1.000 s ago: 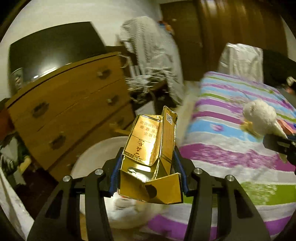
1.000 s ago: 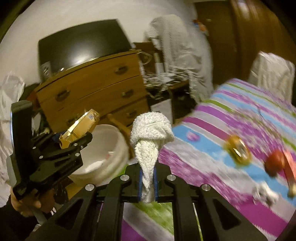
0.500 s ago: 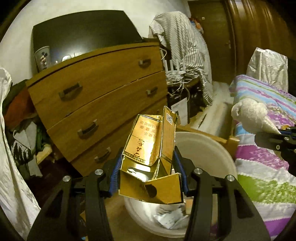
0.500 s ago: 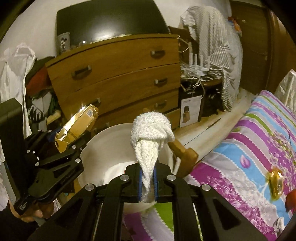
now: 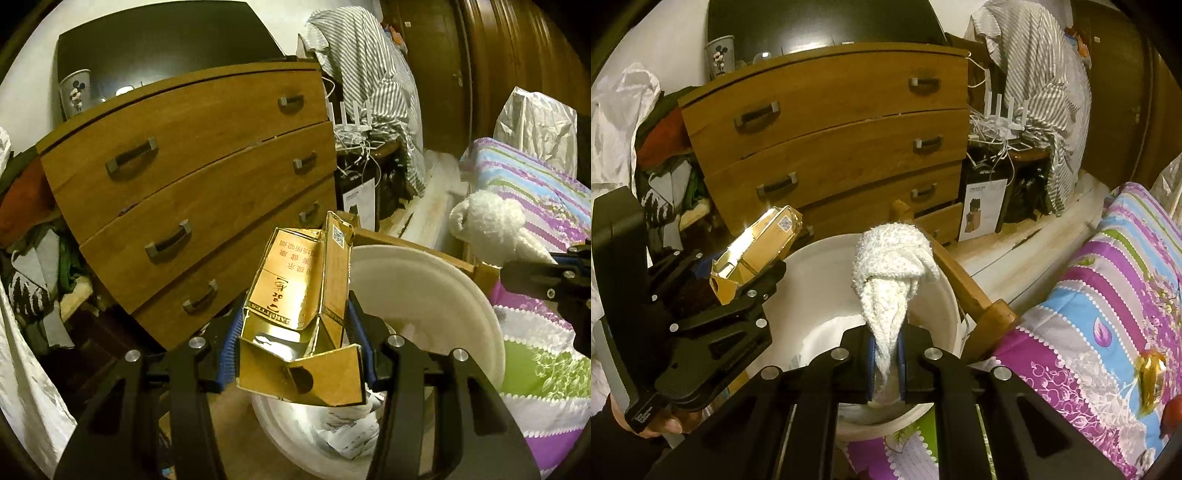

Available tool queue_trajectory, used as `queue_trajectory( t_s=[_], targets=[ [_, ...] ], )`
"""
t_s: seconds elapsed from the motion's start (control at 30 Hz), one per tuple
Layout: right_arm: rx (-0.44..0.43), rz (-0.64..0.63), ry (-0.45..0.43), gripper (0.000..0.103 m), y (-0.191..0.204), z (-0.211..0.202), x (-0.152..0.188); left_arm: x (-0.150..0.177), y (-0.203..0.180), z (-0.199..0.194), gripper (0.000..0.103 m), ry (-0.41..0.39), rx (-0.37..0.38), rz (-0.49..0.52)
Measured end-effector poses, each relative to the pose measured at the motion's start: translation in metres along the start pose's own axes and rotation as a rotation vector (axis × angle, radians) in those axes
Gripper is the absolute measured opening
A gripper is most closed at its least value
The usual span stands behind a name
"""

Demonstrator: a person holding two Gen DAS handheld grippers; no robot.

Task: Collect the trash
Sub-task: 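Carry the gold box and white cloth over the white bucket with both tools, then open both tools to drop the gold box and white cloth into the bucket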

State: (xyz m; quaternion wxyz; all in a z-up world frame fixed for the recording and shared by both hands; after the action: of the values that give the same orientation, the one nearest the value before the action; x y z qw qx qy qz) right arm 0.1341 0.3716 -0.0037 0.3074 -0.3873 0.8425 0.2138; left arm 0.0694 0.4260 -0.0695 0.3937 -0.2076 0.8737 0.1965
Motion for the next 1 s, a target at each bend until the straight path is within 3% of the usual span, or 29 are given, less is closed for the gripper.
queue_trajectory(
  t_s=[0.83, 0.9, 0.93, 1.0],
  targets=[
    [-0.033, -0.024, 0.002, 0.01, 0.008, 0.001, -0.01, -0.003, -0.002, 0.011, 0.05, 0.011, 0.029, -0.009],
    [-0.046, -0.031, 0.006, 0.014, 0.01, 0.002, -0.012, -0.003, -0.003, 0.011, 0.052, 0.013, 0.038, -0.011],
    [-0.049, -0.033, 0.007, 0.015, 0.012, 0.002, -0.012, -0.003, -0.004, 0.013, 0.063, 0.019, 0.037, -0.008],
    [-0.035, -0.034, 0.005, 0.017, 0.009, 0.002, -0.012, -0.001, -0.005, 0.015, 0.074, 0.027, 0.041, -0.009]
  ],
)
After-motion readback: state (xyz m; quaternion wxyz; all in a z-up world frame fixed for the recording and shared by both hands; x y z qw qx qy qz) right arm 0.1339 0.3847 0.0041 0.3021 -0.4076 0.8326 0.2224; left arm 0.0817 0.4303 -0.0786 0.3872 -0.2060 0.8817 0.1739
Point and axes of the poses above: each gripper's, at about its wrist camera, not at the fingertips, and z roughly the way its jaws point, y to its left, x to its underside, the point moved 9 cm from there along z, roughly the way its jaws point, and after that the axes turned 1 degree about z, right-handed, at the moved point
